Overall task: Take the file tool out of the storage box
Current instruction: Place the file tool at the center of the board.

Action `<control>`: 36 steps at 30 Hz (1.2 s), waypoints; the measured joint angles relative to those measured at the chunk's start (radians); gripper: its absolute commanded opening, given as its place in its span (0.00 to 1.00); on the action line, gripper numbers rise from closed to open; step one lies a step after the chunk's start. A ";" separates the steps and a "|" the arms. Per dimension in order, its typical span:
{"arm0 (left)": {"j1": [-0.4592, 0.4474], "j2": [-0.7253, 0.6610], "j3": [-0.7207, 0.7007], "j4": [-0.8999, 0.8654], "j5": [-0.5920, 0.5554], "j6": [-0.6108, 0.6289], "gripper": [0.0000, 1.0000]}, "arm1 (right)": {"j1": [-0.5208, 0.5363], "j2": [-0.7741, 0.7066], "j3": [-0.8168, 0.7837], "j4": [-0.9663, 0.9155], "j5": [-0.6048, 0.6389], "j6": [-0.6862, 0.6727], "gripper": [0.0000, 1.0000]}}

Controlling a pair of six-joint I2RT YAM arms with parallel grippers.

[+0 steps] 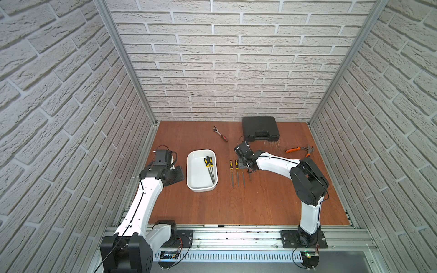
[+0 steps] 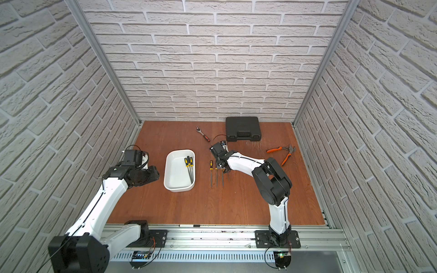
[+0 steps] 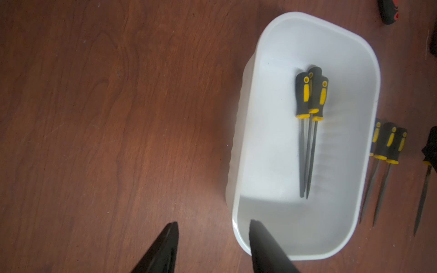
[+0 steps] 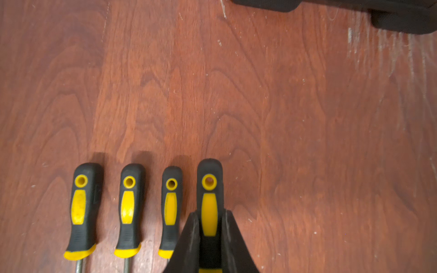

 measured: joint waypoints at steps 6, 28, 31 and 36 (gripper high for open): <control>0.000 0.000 0.000 0.000 0.000 0.000 0.55 | -0.007 0.018 -0.015 0.022 -0.036 0.008 0.02; 0.000 0.000 0.002 -0.004 -0.002 0.000 0.55 | -0.035 0.022 -0.070 0.079 -0.076 0.024 0.40; 0.000 0.000 0.002 -0.004 -0.002 0.000 0.55 | -0.037 0.018 -0.070 0.077 -0.075 0.022 0.42; 0.000 -0.002 0.002 -0.004 -0.004 0.000 0.55 | -0.031 -0.020 -0.051 0.046 -0.069 0.008 0.44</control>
